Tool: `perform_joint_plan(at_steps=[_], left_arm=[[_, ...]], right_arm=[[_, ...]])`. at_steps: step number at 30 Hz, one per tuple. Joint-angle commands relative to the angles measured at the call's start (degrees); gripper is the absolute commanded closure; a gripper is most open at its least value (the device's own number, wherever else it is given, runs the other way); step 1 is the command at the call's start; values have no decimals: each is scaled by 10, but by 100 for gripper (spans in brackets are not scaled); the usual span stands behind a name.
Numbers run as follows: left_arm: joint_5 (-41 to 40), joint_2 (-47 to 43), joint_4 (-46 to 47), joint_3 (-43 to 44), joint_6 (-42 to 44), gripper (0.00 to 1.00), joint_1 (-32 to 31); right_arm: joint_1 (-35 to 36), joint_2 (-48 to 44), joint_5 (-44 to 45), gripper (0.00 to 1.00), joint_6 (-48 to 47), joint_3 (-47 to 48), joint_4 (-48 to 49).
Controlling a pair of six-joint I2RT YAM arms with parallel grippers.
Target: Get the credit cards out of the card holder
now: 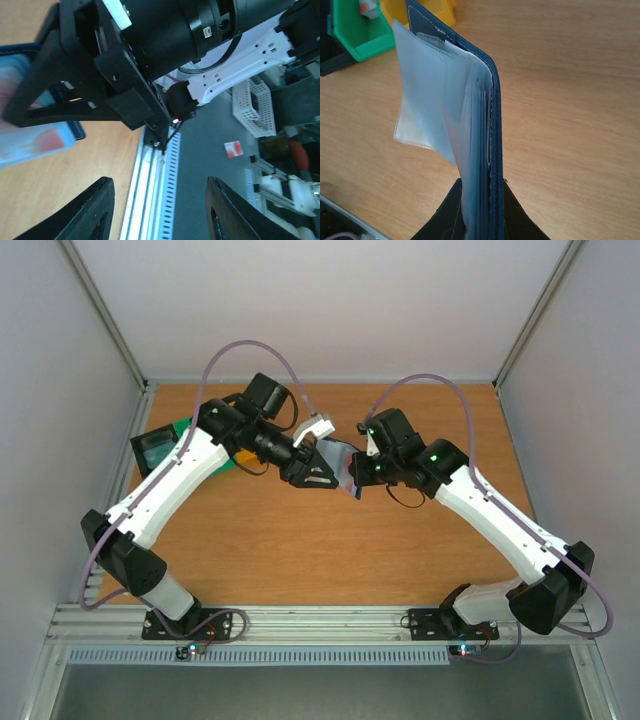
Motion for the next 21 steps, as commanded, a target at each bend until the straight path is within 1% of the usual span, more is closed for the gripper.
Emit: perform_joint_plan(at_steps=[1, 4, 5, 7, 9, 13, 17, 19, 21], left_arm=[[44, 3, 64, -38, -64, 51, 1], [0, 5, 110, -69, -97, 53, 15], [-3, 4, 126, -77, -102, 53, 25], [6, 0, 157, -93, -140, 53, 46], [11, -6, 172, -102, -156, 51, 56], [11, -6, 163, -102, -146, 48, 57], [-8, -11, 146, -97, -119, 47, 57], [14, -10, 151, -100, -118, 48, 57], [47, -9, 162, -106, -134, 52, 51]], right_arm=[[16, -8, -42, 99, -24, 17, 25], [16, -38, -99, 99, -25, -2, 69], [16, -46, -111, 99, -27, -5, 77], [16, -60, -140, 99, -33, -13, 94], [16, -69, -172, 99, -38, -20, 111], [16, -84, -232, 99, -48, -34, 153], [16, -99, -279, 99, -61, -50, 191], [16, -102, -305, 99, -63, -55, 207], [14, -103, -311, 99, -63, -60, 222]])
